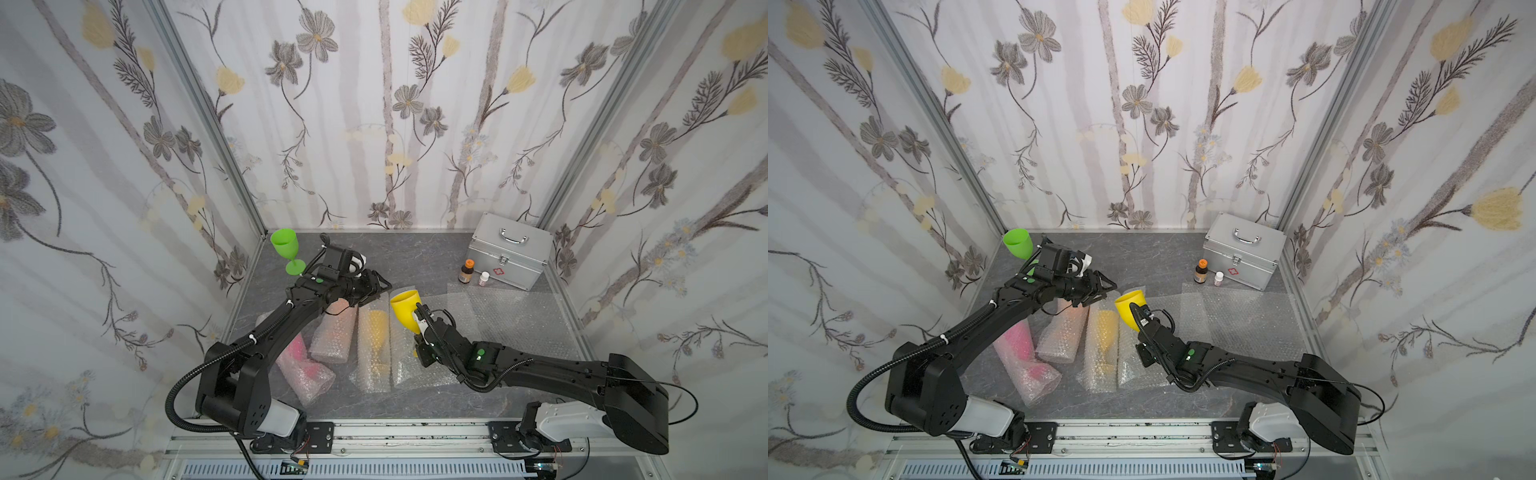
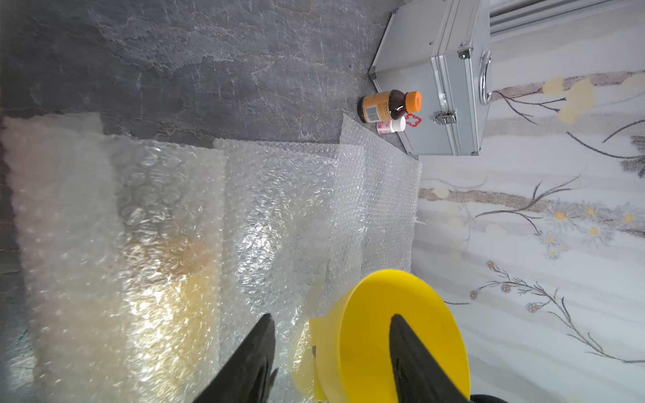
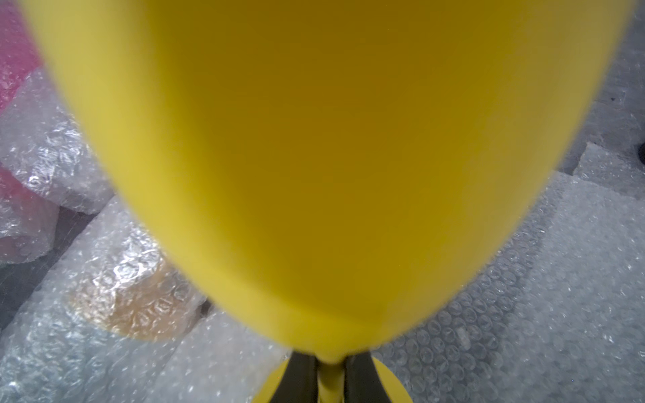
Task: Unpack wine glasses from bubble wrap
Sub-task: Pick up the wine glass from the bubble wrap.
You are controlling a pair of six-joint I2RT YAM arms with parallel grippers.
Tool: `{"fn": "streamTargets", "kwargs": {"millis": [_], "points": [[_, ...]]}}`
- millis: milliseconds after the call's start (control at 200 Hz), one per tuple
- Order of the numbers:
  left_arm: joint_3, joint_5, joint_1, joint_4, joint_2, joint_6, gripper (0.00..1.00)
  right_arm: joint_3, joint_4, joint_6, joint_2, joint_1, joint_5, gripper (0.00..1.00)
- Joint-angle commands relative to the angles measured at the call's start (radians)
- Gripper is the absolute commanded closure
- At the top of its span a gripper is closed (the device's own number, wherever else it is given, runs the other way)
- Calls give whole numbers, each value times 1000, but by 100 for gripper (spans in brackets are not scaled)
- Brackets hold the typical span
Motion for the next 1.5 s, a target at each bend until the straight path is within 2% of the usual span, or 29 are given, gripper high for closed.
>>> {"fn": "streamTargets", "kwargs": {"millis": [0,110,230,330,590,969,1149,1264,1314,1494], "points": [[0,83,2,-20,10,9,48,16,55,-47,16,17,94,87],[-10,113,0,-35,21,25,52,20,53,-55,24,24,105,88],[-20,123,-5,-39,32,34,62,27,51,-64,29,33,116,88],[12,76,-18,-111,46,85,63,36,49,-68,32,35,125,88],[43,73,-32,-150,80,134,72,85,12,-75,71,40,155,89],[128,-79,-75,-319,122,241,92,105,-27,-119,99,67,204,87],[143,-134,-85,-349,121,251,99,111,-40,-130,110,86,214,82],[145,-144,-85,-349,111,250,100,106,-32,-131,81,89,193,76],[148,-146,-83,-346,110,247,100,101,-24,-139,67,89,168,70],[166,-153,-76,-342,106,240,100,96,-26,-142,14,82,111,65]]}}
